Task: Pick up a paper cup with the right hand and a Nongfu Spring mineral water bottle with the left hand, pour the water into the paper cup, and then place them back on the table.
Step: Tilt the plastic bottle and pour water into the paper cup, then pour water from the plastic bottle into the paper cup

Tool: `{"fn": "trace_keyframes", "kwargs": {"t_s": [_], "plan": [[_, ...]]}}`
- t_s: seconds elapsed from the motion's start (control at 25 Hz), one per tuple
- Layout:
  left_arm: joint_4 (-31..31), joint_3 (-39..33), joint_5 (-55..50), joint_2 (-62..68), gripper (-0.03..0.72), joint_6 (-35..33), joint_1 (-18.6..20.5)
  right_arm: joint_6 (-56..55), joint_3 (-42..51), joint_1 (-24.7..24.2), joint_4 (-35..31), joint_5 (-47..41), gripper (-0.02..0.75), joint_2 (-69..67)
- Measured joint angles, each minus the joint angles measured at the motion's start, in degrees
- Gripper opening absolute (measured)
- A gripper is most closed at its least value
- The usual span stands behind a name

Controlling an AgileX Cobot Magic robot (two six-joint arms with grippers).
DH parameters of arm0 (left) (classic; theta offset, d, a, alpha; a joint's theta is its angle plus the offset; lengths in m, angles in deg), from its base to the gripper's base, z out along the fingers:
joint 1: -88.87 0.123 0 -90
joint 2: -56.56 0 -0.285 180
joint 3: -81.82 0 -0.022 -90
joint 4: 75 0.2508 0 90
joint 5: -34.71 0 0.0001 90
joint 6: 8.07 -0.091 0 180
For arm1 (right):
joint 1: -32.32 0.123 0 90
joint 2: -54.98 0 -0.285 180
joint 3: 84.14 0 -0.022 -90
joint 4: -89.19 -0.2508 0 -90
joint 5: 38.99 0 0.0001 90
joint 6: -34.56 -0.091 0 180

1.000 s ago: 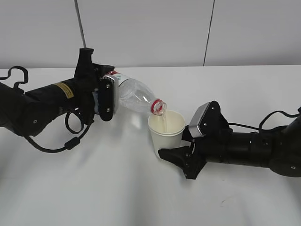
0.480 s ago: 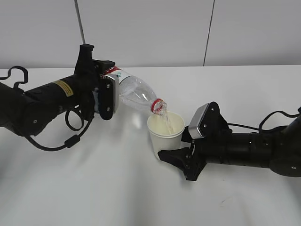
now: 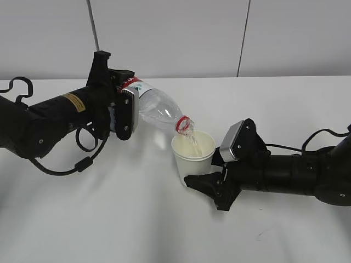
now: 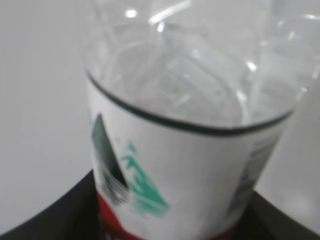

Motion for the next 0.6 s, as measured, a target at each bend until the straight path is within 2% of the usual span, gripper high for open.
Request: {"fn": "trace_keyframes", "kwargs": {"t_s": [0.6], "plan": [[0.0,0.0,0.2,0.0,0.403,-0.1,0.0,0.0,0.0,0.0,0.1,-0.3,0.509,0.0]]}}
